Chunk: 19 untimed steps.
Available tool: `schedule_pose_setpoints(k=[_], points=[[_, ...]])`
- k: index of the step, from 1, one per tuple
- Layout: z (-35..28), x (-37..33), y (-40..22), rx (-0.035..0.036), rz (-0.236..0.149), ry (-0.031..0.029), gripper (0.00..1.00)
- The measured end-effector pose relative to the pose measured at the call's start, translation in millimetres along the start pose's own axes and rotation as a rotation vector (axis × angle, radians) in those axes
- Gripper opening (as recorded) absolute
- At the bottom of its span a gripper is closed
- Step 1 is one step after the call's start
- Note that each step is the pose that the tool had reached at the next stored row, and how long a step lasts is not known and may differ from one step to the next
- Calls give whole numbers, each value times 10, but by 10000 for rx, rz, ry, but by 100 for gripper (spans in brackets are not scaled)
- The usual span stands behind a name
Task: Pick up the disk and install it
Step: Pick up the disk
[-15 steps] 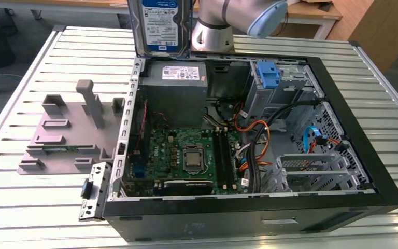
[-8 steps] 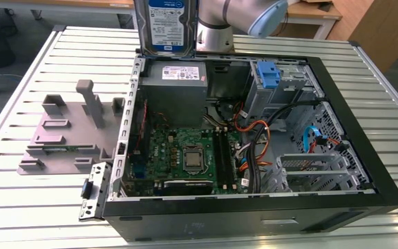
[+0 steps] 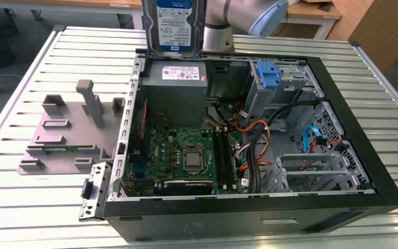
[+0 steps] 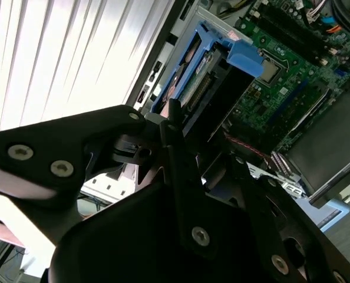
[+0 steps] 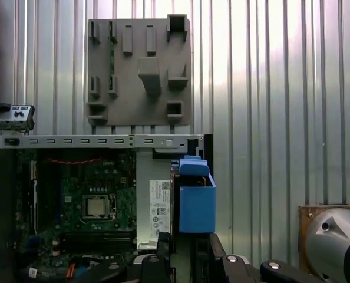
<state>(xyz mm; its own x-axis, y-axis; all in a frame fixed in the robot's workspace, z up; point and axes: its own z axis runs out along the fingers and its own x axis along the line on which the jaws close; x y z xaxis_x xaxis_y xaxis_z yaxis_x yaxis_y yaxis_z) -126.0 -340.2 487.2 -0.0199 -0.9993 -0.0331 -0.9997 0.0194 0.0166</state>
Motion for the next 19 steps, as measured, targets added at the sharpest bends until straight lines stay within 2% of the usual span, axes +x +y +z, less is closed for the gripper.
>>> schedule_pose_setpoints(k=[4,14,16,19], points=[[1,-10,-106,0,1,1,35],[9,-39,-483,0,0,0,35],[11,-42,-531,0,0,1,35],[12,-42,-546,0,0,0,35]])
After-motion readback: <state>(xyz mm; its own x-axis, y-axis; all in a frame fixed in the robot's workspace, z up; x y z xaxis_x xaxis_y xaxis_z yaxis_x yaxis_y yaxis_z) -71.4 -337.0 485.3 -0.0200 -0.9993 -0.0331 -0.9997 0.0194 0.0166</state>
